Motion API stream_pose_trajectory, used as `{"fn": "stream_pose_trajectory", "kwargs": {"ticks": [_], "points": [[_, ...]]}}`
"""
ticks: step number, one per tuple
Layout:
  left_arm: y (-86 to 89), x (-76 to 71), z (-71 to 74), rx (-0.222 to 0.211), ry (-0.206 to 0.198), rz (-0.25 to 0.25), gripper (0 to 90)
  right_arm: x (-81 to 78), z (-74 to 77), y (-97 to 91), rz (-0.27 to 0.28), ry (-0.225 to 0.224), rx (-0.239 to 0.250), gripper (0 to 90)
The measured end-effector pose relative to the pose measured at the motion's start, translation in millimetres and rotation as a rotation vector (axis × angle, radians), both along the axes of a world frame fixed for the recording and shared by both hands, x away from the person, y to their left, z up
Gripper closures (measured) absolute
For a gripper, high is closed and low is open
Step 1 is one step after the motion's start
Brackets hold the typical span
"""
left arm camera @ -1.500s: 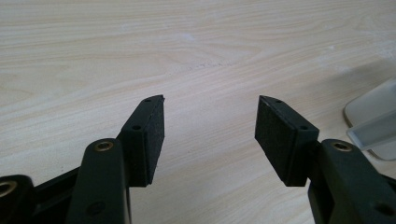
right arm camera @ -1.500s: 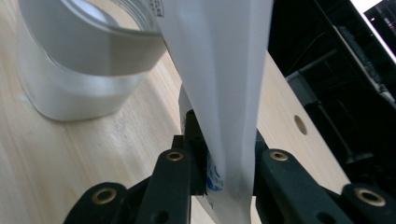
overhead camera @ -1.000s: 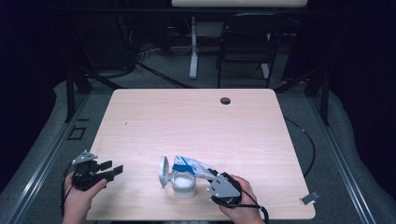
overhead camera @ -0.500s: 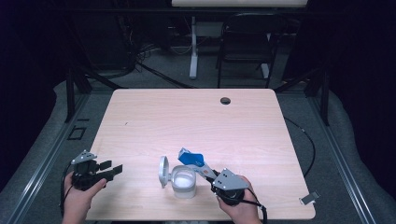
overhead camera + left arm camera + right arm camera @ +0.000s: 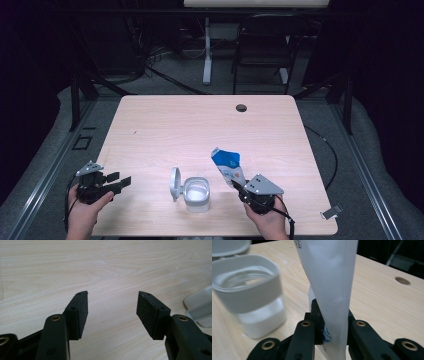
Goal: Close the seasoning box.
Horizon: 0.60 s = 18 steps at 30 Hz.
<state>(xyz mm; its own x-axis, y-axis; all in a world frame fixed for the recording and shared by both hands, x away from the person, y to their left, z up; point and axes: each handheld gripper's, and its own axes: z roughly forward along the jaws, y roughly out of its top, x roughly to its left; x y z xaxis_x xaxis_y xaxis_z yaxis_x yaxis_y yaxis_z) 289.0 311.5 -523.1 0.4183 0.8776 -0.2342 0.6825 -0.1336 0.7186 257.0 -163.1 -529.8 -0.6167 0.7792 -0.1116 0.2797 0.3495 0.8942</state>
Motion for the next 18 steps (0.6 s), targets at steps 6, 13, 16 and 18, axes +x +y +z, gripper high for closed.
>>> {"fn": "stream_pose_trajectory", "kwargs": {"ticks": [6,13,16,18], "points": [[-1.2,0.3,-0.9,0.001,0.005,-0.002,43.2,7.5,-6.8,-24.7,-0.100,0.028,0.014,79.5],[-2.0,0.6,-2.7,0.010,0.018,-0.008,43.2,12.5,-10.3,-41.2,-0.171,0.034,0.022,79.5],[-3.2,0.8,-3.9,0.010,0.007,0.003,43.2,15.6,-14.0,-44.4,-0.188,0.039,0.015,79.5],[-2.9,0.7,-3.2,0.010,0.010,-0.001,43.2,16.9,-15.4,-46.1,-0.197,0.051,0.007,79.6]]}}
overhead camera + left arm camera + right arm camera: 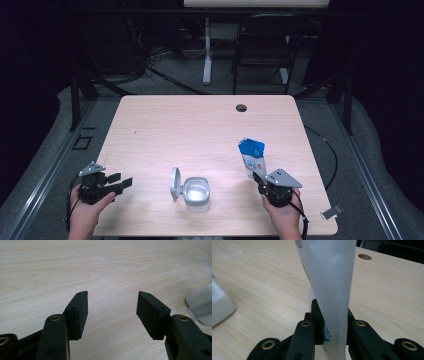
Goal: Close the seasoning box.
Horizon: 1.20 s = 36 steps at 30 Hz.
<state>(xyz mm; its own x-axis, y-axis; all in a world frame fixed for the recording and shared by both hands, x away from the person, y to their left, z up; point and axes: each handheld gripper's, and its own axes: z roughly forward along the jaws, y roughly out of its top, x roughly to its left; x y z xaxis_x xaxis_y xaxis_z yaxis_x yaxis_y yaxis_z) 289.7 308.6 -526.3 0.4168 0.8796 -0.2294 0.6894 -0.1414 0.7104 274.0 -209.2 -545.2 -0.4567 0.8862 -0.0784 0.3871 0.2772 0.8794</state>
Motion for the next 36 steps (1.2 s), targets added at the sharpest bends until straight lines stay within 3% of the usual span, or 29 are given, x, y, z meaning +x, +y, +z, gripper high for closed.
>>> {"fn": "stream_pose_trajectory", "kwargs": {"ticks": [15,19,36], "points": [[-0.1,0.2,-0.4,0.008,0.014,-0.009,43.2,8.4,-11.7,0.0,-0.023,0.016,-0.020,79.8],[-1.8,0.6,-1.9,0.004,0.000,-0.001,43.2,11.6,-18.4,-2.3,-0.032,0.049,-0.044,79.7],[-0.9,0.2,-0.8,0.003,0.005,-0.004,43.1,10.4,-19.0,-4.6,-0.026,0.050,-0.041,76.2]]}}
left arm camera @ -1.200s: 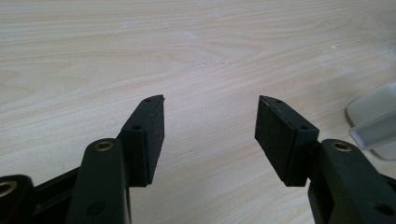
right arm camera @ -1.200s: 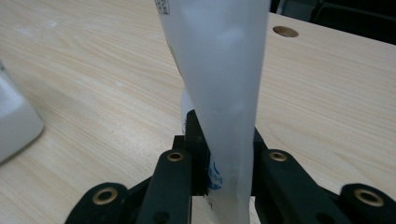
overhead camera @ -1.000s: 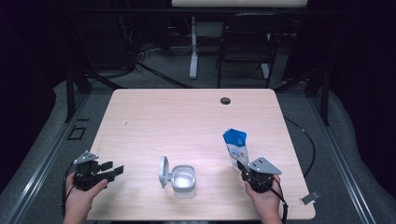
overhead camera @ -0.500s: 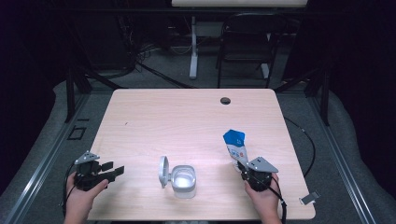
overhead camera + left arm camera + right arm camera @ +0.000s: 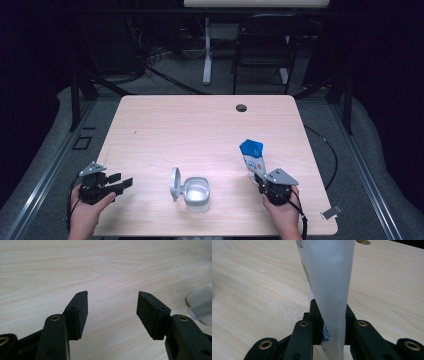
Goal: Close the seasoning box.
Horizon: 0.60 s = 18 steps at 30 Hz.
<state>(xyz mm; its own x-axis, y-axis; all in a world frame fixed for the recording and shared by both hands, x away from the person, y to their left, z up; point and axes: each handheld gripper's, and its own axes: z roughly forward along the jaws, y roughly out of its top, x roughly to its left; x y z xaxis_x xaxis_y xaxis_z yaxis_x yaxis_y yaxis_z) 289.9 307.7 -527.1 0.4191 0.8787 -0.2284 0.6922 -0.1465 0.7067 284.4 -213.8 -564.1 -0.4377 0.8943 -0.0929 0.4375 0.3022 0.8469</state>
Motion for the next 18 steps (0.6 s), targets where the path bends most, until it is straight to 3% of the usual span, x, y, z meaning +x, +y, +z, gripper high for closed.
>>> {"fn": "stream_pose_trajectory", "kwargs": {"ticks": [10,18], "points": [[0.3,0.2,0.0,-0.001,-0.002,0.001,43.0,-3.9,-0.9,-5.5,0.005,0.007,-0.015,58.6],[0.3,-0.4,1.2,-0.001,-0.011,0.004,43.0,-8.5,1.9,-11.3,0.009,-0.014,0.044,50.0]]}}
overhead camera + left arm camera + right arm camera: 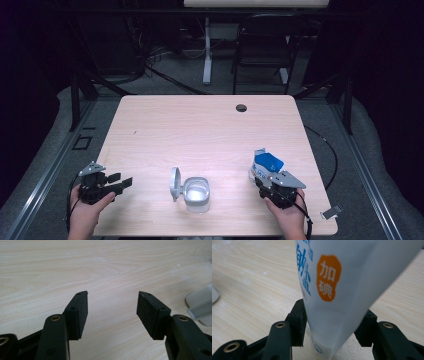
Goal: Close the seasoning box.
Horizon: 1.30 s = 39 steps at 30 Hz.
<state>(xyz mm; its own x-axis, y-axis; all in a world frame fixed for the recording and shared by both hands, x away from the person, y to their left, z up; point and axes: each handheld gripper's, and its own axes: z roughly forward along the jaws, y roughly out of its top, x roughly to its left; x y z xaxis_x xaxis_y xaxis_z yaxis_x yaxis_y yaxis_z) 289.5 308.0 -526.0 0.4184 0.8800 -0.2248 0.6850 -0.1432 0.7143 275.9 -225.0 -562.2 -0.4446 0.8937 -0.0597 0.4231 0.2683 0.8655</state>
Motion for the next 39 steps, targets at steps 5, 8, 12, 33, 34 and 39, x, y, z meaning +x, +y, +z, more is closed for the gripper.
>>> {"fn": "stream_pose_trajectory", "kwargs": {"ticks": [5,8,12,33,34,39], "points": [[0.4,-0.2,1.0,-0.002,0.005,-0.004,43.0,-1.4,-0.1,2.1,0.001,-0.002,-0.003,47.0],[0.6,-0.4,1.5,-0.005,0.002,-0.003,43.0,-2.5,0.0,1.9,0.003,-0.001,-0.001,46.4],[0.6,-0.5,2.8,-0.001,0.007,-0.008,43.0,-3.5,0.6,1.8,0.007,0.000,-0.002,45.6],[-23.1,1.0,19.5,-0.010,-0.059,-0.076,49.9,-14.3,4.7,-5.7,0.000,-0.017,0.014,44.9],[-24.8,0.7,20.0,-0.015,-0.066,-0.077,51.4,-14.8,4.9,-6.2,-0.001,-0.022,0.015,44.9],[-30.6,-1.4,25.2,-0.012,-0.078,-0.105,56.3,-16.4,6.1,-6.4,-0.006,-0.022,0.011,44.9]]}}
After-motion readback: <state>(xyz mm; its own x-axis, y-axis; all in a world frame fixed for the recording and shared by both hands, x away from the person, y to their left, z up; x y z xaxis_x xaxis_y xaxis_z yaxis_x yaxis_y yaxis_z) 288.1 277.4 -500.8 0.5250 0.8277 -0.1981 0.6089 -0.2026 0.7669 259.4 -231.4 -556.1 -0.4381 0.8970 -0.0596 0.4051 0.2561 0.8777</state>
